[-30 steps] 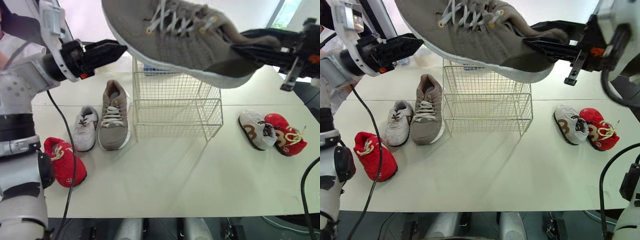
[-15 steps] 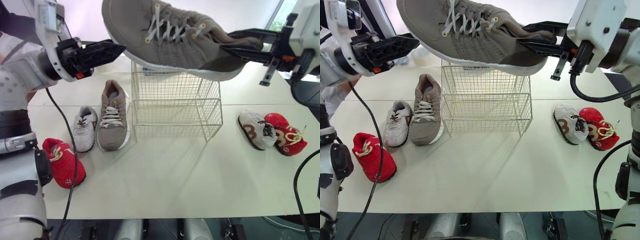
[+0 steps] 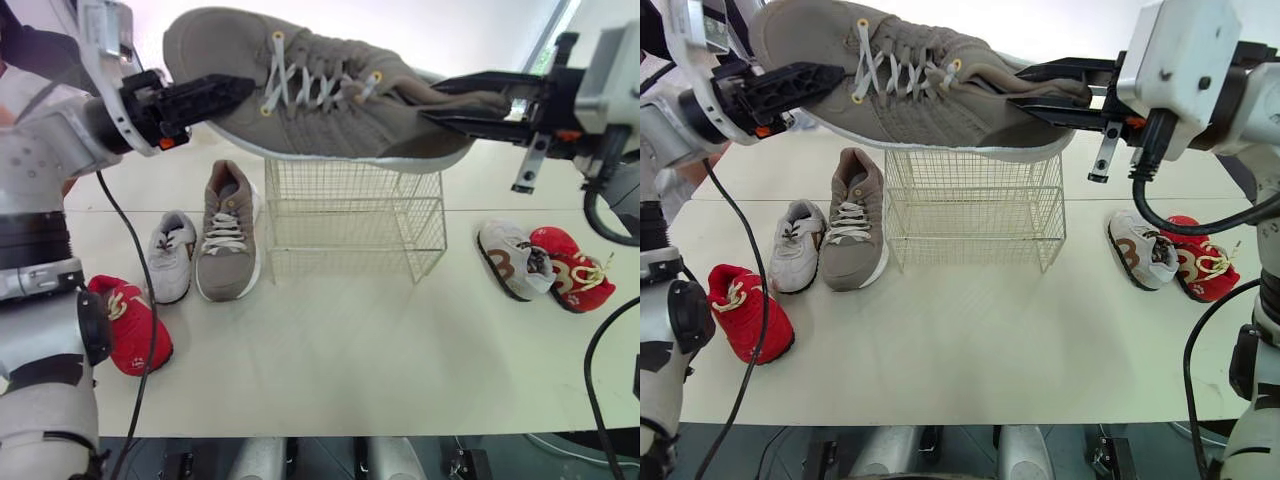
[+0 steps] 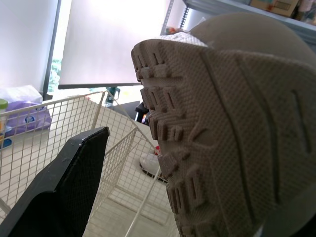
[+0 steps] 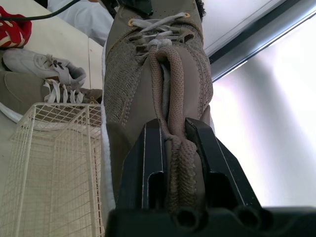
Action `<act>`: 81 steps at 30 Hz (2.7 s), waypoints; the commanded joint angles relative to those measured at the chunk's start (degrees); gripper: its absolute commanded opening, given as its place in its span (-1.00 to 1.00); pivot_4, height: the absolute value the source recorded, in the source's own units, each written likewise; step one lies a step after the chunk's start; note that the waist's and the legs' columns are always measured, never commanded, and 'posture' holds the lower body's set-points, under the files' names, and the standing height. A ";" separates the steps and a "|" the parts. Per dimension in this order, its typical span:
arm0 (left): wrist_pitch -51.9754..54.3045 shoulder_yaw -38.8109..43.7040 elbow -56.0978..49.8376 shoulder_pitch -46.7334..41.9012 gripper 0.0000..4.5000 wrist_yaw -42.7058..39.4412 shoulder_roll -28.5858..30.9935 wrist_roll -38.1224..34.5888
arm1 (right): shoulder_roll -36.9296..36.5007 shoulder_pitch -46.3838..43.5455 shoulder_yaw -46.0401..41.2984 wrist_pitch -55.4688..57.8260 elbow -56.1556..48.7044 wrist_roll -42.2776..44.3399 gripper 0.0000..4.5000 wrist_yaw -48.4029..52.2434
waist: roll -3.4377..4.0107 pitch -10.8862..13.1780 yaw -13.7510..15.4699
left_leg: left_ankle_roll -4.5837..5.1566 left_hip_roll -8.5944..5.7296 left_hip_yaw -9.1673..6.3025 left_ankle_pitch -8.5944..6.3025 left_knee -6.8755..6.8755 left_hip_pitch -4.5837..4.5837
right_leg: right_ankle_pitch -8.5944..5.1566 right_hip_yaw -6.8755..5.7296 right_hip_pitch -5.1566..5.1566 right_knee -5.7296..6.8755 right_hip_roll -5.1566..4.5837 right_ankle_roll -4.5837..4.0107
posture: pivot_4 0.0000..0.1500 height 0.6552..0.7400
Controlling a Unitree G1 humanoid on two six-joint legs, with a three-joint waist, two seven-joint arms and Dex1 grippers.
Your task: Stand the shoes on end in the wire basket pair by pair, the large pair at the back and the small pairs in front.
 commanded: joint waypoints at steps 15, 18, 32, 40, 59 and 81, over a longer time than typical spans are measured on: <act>0.89 7.83 -1.95 0.08 -0.72 9.92 -7.45 -3.06 | -0.09 1.10 -8.61 14.11 -0.64 10.61 0.87 -4.27 | -0.01 0.00 0.23 | 0.01 0.00 -0.01 0.00 0.03 -0.01 | 0.01 0.00 0.01 0.02 -0.01 0.01 | 1.00 0.87; 1.49 11.43 -4.13 1.74 -0.72 15.26 -10.76 -5.82 | 2.17 5.11 -16.05 22.24 0.04 19.12 0.99 -9.42 | -0.04 -0.02 0.22 | 0.02 0.00 -0.03 -0.01 0.06 -0.02 | 0.03 0.00 0.04 0.01 -0.06 0.04 | 1.00 0.87; 1.96 17.50 -8.87 3.69 -0.72 29.47 -20.34 -17.50 | 29.85 17.92 -18.40 27.34 -3.11 37.23 0.99 -36.39 | -0.02 -0.04 -0.40 | 0.00 0.05 0.00 0.02 0.19 0.13 | 0.18 0.06 0.09 0.25 0.08 0.07 | 1.00 0.87; 1.62 16.89 -10.84 5.66 -0.72 33.30 -22.29 -20.45 | 35.34 8.78 -13.56 21.81 1.40 36.78 0.99 -38.95 | -0.04 -0.04 0.25 | 0.02 -0.01 -0.01 0.02 0.46 0.08 | 0.23 0.05 0.16 0.32 0.11 0.14 | 1.00 0.87; 0.15 13.73 -15.63 11.65 -0.72 36.63 -23.73 -22.82 | 37.10 1.12 -10.59 17.90 5.93 38.69 0.63 -40.07 | -0.04 -0.03 -0.03 | 0.07 -0.01 -0.01 -0.01 0.50 0.07 | 0.27 0.05 0.17 0.29 0.09 0.15 | 1.00 0.87; -0.61 5.39 -19.22 18.37 0.98 17.53 -3.65 -12.72 | 16.13 -22.17 -3.03 12.16 34.16 21.48 -0.15 -10.23 | -0.01 0.00 -0.15 | 0.06 0.00 0.08 -0.02 0.12 0.04 | 0.14 0.08 0.08 -0.10 0.07 -0.12 | 1.00 0.87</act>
